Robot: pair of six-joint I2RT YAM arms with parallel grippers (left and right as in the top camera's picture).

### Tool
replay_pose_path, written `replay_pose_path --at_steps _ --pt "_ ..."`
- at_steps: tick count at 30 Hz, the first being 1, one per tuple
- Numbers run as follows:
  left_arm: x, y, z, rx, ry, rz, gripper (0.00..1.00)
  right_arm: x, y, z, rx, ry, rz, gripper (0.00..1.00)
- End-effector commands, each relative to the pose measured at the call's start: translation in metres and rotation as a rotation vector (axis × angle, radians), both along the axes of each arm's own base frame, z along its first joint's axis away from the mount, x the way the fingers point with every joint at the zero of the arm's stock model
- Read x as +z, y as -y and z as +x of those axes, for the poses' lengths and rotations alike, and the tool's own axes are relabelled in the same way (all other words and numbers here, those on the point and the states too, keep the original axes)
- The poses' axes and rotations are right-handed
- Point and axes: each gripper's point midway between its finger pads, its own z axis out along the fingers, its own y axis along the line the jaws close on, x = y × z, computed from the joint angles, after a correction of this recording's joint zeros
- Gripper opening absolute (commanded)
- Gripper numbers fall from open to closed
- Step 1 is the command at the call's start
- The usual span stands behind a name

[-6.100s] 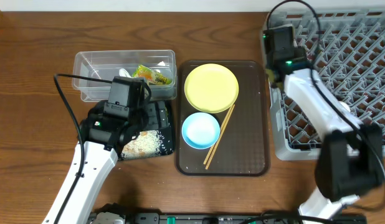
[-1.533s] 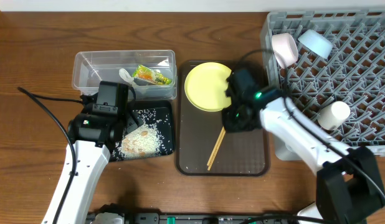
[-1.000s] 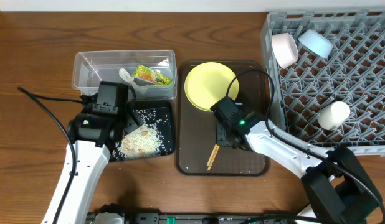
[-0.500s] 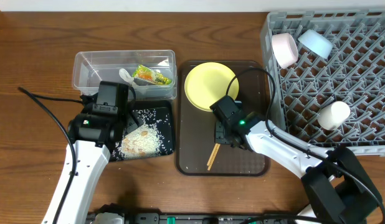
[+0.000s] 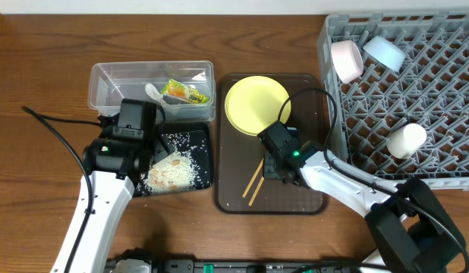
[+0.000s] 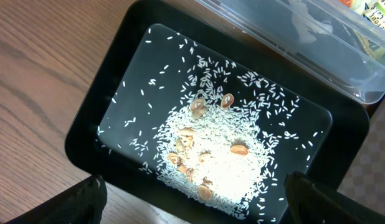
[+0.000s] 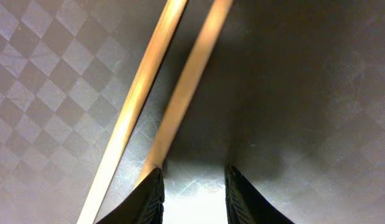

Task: Sort waste into correct bins and load items into the dishwasher rack
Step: 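Lower the right gripper onto the chopsticks and grasp them, then lift the chopsticks toward the rack with the right gripper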

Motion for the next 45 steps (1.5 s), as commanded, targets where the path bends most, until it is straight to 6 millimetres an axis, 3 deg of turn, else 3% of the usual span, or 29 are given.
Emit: replay_pose_path --at_steps 1,4,9,12,29,31,33,36,41,45 --pt "0.006 -0.005 0.003 0.027 0.017 0.014 0.93 -0.005 0.003 -0.005 -0.016 -0.015 -0.008 0.30" --pt "0.006 -0.005 0.003 0.027 0.017 0.014 0.93 0.004 0.000 0.000 -0.018 0.004 0.007 0.30" --pt "0.006 -0.005 0.003 0.027 0.017 0.014 0.93 0.036 -0.012 0.017 0.016 0.087 0.057 0.31" --pt "0.006 -0.005 0.003 0.027 0.017 0.014 0.93 0.040 -0.013 0.019 0.015 0.095 0.063 0.32" --pt "0.006 -0.005 0.003 0.027 0.017 0.014 0.93 -0.020 -0.008 -0.002 0.034 -0.052 -0.050 0.32" --pt "0.006 -0.005 0.003 0.027 0.017 0.014 0.93 -0.020 -0.007 -0.003 0.033 -0.055 -0.052 0.26" --pt "0.006 -0.005 0.003 0.027 0.017 0.014 0.93 -0.018 -0.005 -0.003 0.029 -0.057 -0.053 0.13" --pt "0.006 -0.005 0.003 0.027 0.017 0.014 0.93 -0.012 0.006 -0.001 -0.003 -0.065 -0.058 0.01" --pt "0.006 -0.005 0.003 0.027 0.017 0.014 0.93 0.010 0.039 0.011 -0.053 -0.055 -0.062 0.01" --pt "0.006 -0.005 0.003 0.027 0.017 0.014 0.93 0.042 0.070 0.031 -0.042 0.021 -0.045 0.01"
